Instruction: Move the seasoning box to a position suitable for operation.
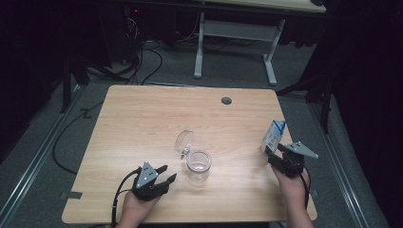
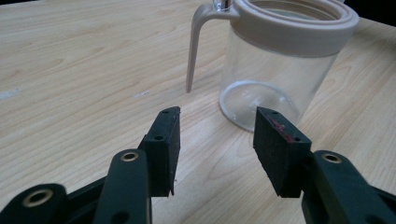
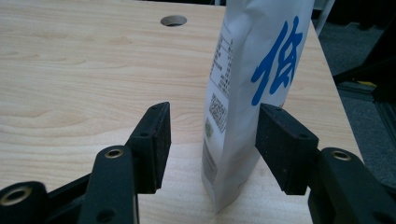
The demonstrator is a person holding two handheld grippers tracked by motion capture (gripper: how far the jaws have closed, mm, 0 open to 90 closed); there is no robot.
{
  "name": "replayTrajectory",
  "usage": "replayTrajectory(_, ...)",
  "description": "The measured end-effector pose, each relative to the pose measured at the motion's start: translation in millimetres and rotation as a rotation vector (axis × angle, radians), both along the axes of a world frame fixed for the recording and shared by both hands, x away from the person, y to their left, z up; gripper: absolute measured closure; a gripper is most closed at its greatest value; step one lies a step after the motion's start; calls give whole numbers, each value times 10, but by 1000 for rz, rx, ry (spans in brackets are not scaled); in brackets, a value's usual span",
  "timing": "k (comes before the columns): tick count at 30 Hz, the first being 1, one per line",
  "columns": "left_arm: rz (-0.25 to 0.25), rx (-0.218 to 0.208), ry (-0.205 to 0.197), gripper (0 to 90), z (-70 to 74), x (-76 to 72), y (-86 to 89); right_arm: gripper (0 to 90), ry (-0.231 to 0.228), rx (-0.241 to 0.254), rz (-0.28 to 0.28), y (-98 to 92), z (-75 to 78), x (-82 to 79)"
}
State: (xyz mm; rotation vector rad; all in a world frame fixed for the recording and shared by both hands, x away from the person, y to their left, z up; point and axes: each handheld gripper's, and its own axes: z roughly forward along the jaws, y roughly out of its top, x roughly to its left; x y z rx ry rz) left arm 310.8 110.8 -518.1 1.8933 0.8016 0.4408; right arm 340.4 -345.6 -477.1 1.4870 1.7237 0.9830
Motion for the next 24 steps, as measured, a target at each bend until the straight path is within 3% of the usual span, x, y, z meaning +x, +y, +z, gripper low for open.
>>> replayTrajectory(7, -11, 11, -15, 517, -6, -30, -79, 476, -35, 7, -16, -34, 37, 53)
replayTrajectory(12, -20, 11, -22, 517, 0, -39, -109, 503, -32, -29, -58, -18, 13, 128)
replayTrajectory(21, -12, 17, -24, 517, -4, -41, -79, 614, -30, -31, -70, -40, 18, 162)
replayTrajectory(24, -9, 13, -20, 517, -5, -36, -71, 696, -33, -50, -70, -34, 23, 158)
